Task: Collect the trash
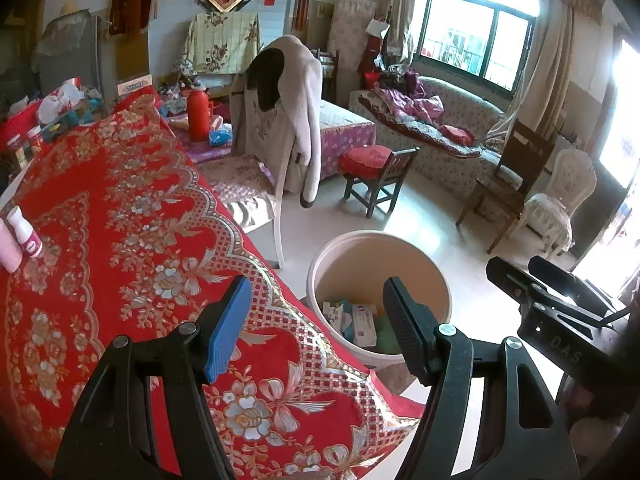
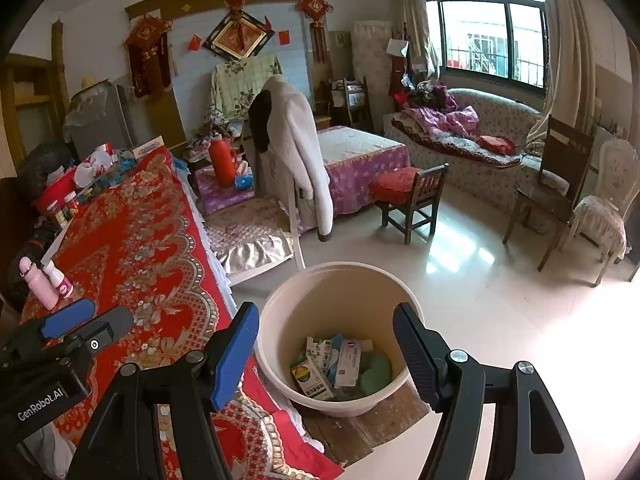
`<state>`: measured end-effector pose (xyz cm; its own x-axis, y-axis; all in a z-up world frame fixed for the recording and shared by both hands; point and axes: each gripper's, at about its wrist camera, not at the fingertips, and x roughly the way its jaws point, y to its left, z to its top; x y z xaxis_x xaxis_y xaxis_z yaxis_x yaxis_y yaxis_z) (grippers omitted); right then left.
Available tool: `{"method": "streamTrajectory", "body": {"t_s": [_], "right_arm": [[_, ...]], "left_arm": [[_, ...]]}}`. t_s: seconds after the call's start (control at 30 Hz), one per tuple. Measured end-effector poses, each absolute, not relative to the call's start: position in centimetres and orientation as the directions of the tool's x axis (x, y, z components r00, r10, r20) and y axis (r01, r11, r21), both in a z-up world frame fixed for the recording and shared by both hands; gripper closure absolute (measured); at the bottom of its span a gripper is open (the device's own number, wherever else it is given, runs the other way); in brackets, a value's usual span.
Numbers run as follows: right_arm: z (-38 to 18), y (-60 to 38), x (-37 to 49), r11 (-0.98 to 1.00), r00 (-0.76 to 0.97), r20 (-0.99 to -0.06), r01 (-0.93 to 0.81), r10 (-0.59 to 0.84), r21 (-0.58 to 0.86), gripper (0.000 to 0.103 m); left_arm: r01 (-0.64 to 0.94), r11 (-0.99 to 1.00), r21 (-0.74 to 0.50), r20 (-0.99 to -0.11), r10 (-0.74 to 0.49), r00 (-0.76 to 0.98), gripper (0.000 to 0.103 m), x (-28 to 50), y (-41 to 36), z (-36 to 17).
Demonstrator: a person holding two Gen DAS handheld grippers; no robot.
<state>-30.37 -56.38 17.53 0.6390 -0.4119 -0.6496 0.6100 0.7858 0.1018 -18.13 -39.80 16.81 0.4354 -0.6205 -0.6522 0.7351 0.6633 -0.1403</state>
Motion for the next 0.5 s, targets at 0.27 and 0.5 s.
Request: {"method": "streamTrajectory", "body": {"t_s": [0.27,0.5], "right_arm": [[18.1,-55.7,-30.4,0.788,0.649,-0.635,0.608,-0.419,0.1,0.036],[18.7,-55.4,-30.1,0.791,0.654,-0.624,0.605,-0.427,0.092,0.036]], "left_arm": [[0.737,0.662,-0.135,-0.647,-0.623,0.441,0.036,-18.1,-39.5,17.0],[0.734,0.665,-0.135,-0.64,-0.624,0.448,0.036,-17.8,-39.0,17.3]]}}
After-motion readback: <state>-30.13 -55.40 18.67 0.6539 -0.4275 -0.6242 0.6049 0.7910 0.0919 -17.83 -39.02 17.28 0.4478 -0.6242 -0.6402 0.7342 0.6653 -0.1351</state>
